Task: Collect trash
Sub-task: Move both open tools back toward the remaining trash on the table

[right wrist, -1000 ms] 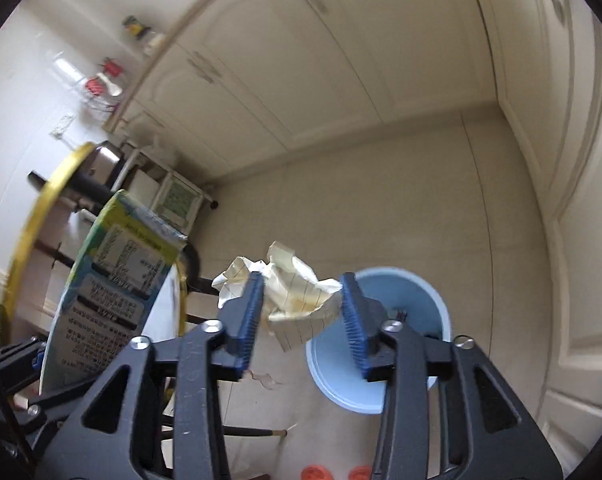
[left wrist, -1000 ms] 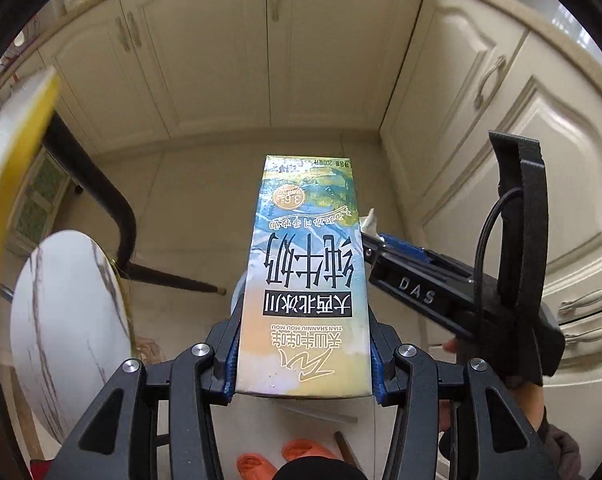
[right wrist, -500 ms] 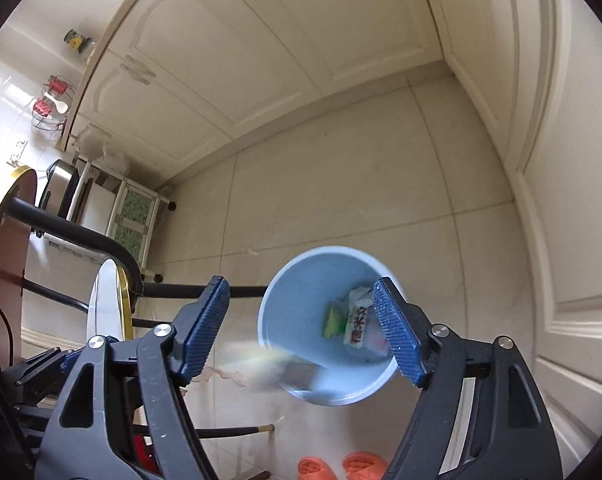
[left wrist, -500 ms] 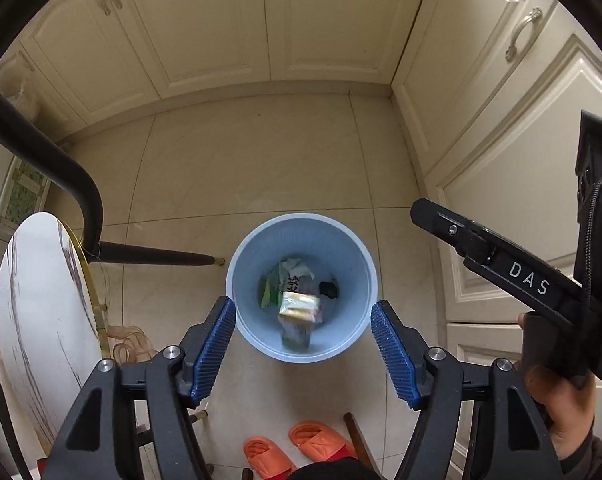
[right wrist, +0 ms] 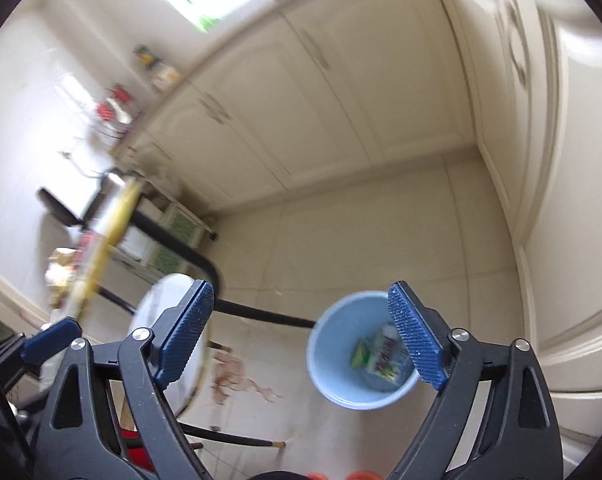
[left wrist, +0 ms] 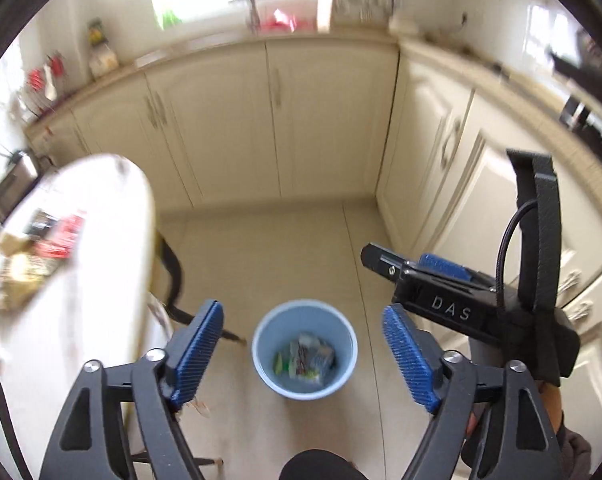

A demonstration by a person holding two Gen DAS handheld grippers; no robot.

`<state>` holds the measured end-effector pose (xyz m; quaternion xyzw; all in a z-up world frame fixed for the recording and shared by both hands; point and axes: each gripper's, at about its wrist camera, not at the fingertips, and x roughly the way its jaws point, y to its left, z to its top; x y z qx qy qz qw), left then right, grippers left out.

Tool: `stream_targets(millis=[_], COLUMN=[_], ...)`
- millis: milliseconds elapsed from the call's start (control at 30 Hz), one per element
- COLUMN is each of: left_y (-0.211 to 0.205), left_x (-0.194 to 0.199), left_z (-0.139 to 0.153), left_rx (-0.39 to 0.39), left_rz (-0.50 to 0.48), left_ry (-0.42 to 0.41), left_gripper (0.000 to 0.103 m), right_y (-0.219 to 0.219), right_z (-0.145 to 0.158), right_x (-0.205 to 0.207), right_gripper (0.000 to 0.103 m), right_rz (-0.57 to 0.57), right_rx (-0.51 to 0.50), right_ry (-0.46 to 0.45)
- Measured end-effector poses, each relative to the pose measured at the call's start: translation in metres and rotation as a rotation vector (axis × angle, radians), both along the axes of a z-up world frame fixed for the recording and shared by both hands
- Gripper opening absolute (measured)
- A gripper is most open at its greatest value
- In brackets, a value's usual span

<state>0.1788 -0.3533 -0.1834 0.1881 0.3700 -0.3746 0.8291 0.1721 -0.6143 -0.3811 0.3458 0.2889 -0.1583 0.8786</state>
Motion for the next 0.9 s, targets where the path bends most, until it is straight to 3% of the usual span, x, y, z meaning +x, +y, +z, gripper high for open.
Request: stream_targets(millis=[167,400,633,767,900], left_y=[0.075,0.183,0.264,0.274,0.271], left_x=[-0.026,-0.05,-0.016,0.016,0.067], left_z=[0.045,0.063,0.043,0.053,0.04], left_rx=[-0.11,-0.157,-0.159,-0.116,-0.08], left_rz=[0.097,0.303,0.55,0.647,0.693], left_ry=[-0.123,-0.234,-0.154,-0.119,-0.066], left_gripper=[0.096,0.102,0.102,0.102,0.102], right_y=[0.042,0.108,0.167,0.188,0.203], right_z=[0.064,0.122,0.13,0.124,0.117], right_x=[-0.006,0.013,0.054,0.084,0.115], right_gripper=[0.1,0.103,0.103,0.103,0.103], right_rz=[0.054,0.176,0.311,0.375,0.432], right_rx=[-0.087,-0.195,-0.251,-0.269,-0.283], right_ry=[-0.086,-0.149,-0.099,-0.057,-0.02])
